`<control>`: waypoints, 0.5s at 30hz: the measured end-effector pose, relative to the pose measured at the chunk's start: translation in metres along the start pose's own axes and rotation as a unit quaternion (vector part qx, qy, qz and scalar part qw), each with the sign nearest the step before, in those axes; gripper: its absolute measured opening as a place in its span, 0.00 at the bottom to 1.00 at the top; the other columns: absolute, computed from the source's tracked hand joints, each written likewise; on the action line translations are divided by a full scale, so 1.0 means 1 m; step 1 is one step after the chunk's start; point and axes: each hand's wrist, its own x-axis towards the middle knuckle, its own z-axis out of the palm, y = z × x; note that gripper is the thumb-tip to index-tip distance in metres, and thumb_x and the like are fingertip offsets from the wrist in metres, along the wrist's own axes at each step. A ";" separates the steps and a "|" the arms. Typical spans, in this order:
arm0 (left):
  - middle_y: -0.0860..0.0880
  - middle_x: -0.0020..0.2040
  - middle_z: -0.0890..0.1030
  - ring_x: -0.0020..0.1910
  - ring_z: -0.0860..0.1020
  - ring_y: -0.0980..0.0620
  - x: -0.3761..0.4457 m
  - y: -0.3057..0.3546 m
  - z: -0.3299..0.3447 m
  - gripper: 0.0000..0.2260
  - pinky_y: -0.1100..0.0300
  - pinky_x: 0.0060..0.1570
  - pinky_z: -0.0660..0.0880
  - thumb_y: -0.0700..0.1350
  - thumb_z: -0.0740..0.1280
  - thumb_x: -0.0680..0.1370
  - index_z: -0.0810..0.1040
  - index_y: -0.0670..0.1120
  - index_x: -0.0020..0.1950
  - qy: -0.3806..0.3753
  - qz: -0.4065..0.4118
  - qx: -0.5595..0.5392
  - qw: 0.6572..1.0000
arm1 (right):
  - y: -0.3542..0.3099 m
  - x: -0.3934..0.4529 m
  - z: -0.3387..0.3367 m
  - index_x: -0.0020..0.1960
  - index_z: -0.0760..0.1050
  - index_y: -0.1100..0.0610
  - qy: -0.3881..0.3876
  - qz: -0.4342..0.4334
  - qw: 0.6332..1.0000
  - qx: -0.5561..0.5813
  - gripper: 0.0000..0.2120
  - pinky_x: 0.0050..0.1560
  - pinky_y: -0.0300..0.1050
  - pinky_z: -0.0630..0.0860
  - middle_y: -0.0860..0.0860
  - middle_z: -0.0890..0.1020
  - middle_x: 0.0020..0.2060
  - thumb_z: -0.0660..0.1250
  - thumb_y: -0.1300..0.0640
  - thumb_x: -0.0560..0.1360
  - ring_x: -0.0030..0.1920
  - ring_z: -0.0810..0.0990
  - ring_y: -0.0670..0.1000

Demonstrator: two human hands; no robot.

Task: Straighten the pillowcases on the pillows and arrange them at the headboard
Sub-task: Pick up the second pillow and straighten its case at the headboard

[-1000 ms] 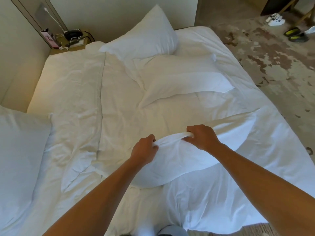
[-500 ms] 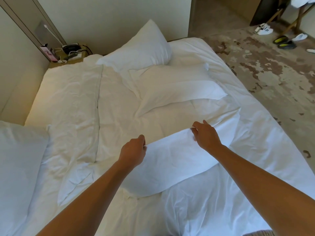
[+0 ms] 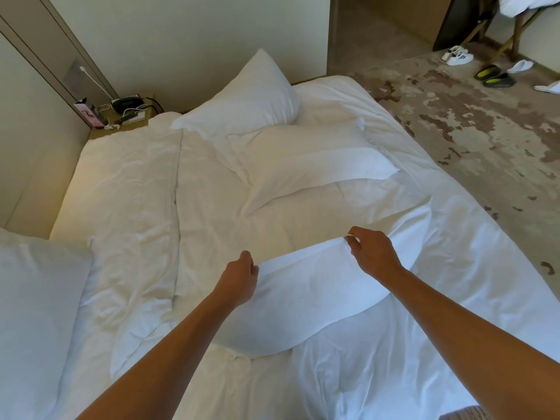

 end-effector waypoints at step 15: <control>0.44 0.36 0.79 0.42 0.80 0.39 -0.041 -0.051 -0.032 0.14 0.51 0.42 0.73 0.41 0.60 0.83 0.71 0.43 0.36 0.088 0.185 0.061 0.977 | -0.059 -0.094 -0.020 0.46 0.77 0.57 0.090 0.051 0.990 -0.098 0.16 0.42 0.50 0.80 0.53 0.83 0.34 0.61 0.49 0.85 0.37 0.83 0.58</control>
